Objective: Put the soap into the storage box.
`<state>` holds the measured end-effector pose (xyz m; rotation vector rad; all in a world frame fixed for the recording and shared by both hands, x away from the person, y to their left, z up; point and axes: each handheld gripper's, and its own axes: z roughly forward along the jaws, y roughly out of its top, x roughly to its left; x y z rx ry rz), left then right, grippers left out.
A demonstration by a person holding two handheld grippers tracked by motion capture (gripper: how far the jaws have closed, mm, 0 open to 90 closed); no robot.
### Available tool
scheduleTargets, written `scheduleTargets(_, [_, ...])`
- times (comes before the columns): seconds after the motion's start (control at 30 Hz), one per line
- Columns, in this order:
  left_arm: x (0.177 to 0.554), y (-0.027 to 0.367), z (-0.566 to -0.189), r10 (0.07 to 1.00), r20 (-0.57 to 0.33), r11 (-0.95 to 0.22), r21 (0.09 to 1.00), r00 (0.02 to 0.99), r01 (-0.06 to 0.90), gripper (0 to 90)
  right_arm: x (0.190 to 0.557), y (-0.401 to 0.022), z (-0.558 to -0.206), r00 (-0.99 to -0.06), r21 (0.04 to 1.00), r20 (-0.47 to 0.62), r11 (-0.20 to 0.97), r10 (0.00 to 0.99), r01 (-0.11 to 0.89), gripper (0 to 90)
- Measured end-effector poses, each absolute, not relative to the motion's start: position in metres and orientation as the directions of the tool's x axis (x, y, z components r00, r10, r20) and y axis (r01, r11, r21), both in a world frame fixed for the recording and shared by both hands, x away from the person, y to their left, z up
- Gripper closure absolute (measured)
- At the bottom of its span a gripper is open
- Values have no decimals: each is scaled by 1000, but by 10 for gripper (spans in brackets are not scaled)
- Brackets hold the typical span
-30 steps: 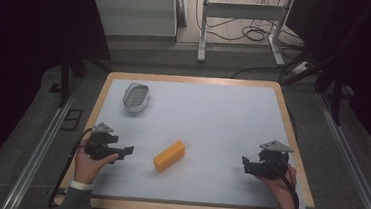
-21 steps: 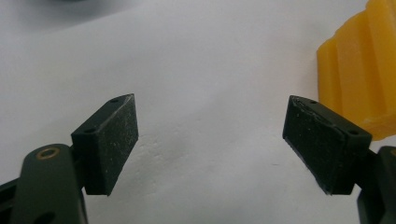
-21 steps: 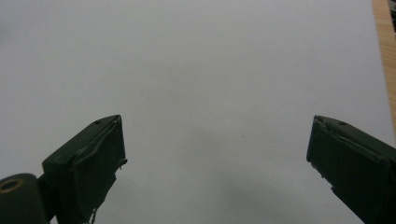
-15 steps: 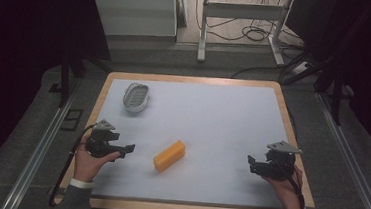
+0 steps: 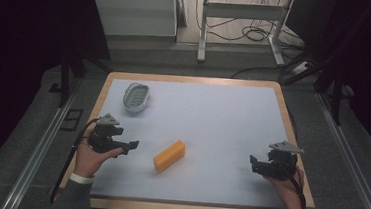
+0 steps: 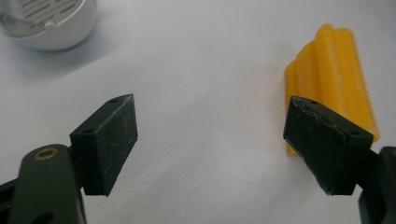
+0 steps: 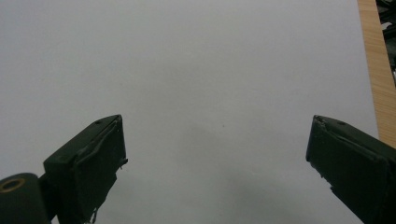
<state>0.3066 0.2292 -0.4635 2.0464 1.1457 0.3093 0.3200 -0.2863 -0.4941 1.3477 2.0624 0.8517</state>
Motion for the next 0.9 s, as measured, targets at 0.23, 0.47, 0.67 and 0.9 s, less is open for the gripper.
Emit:
scheduleTargets(0.23, [309,215,-453,783,-149,-333,720,604,609,181,321,-287,-496,-359,740,-89,303,929,601,50])
scheduleTargets(0.47, [311,199,-447,756,-156,-360,712,636,603,181,321,-287,-497,-354,739,-92,302,931,602,49])
scheduleTargets(0.67, [313,187,-443,744,-135,-387,711,654,587,181,321,-287,-497,-352,738,-93,302,931,603,50])
scheduleTargets(0.9, [318,176,-441,737,-121,-414,697,665,586,181,321,-288,-497,-348,735,-94,301,933,607,49])
